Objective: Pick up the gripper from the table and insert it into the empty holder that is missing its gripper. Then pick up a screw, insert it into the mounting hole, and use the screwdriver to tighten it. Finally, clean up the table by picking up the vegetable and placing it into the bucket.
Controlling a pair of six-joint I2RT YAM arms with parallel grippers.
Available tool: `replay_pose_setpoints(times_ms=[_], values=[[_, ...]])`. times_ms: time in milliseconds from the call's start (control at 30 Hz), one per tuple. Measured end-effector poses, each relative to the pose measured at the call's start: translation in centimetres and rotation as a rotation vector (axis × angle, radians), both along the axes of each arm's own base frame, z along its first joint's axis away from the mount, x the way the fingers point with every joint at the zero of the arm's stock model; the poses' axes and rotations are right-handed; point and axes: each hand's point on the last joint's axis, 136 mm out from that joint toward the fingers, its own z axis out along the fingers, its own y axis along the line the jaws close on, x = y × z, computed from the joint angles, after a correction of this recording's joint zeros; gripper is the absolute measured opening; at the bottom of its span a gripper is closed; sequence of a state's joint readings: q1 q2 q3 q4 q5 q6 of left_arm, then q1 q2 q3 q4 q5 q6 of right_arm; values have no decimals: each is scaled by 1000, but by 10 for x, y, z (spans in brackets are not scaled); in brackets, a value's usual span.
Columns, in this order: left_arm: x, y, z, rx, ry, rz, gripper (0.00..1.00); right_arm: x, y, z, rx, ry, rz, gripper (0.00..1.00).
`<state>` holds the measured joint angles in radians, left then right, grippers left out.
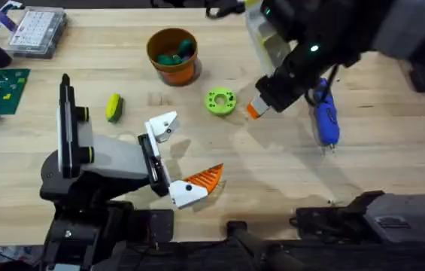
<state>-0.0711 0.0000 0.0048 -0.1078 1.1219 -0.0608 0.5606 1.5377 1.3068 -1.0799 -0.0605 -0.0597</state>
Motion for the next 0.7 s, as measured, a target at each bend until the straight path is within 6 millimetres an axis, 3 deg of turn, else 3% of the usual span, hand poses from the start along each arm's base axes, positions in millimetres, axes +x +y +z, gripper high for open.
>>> replay_pose_setpoints(times_ms=[533, 600, 700], values=[[0, 0, 0, 0, 0, 0, 990, -37, -11, 91, 273, -149, -67, 10], [0, 0, 0, 0, 0, 0, 990, -39, -12, 94, 318, -147, -81, 10], [0, 0, 0, 0, 0, 0, 990, -40, -5, 83, 410, -105, -79, 9]])
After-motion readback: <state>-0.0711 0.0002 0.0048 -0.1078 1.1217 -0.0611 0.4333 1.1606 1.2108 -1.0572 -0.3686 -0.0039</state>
